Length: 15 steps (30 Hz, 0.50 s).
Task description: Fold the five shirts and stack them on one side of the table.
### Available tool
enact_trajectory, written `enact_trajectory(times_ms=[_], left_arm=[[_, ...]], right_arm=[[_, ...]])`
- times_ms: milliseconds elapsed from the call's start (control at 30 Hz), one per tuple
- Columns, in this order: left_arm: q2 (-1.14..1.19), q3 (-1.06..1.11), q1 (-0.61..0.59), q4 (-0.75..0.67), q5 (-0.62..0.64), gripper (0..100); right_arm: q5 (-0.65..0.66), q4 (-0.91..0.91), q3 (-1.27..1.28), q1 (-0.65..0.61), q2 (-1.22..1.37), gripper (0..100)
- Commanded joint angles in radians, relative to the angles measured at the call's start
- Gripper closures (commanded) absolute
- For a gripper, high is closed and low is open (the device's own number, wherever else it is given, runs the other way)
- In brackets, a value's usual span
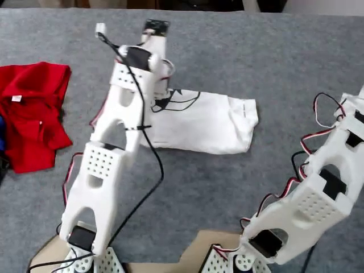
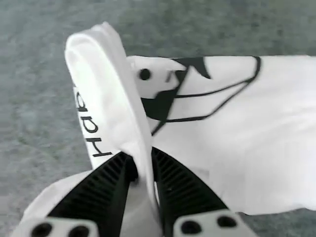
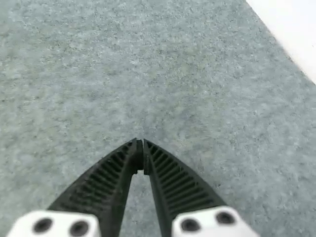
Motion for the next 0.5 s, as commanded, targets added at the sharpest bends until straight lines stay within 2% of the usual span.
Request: enact_trajectory(times_ms=[0, 133, 467], left_arm=[[-0.068, -0.002, 0.064, -0.015, 0.009, 98], [-0.068, -0.017, 0.124, -0.029, 0.012, 98], [-0.065, -0.029, 0.203, -0.166, 0.157, 98]], right_arm=[[-0.006, -0.021, -0.054, 0.015, -0.004, 97.8], [-0.006, -0.021, -0.054, 0.013, -0.004, 97.8], [-0.006, -0.021, -0.054, 0.008, -0.004, 97.8]])
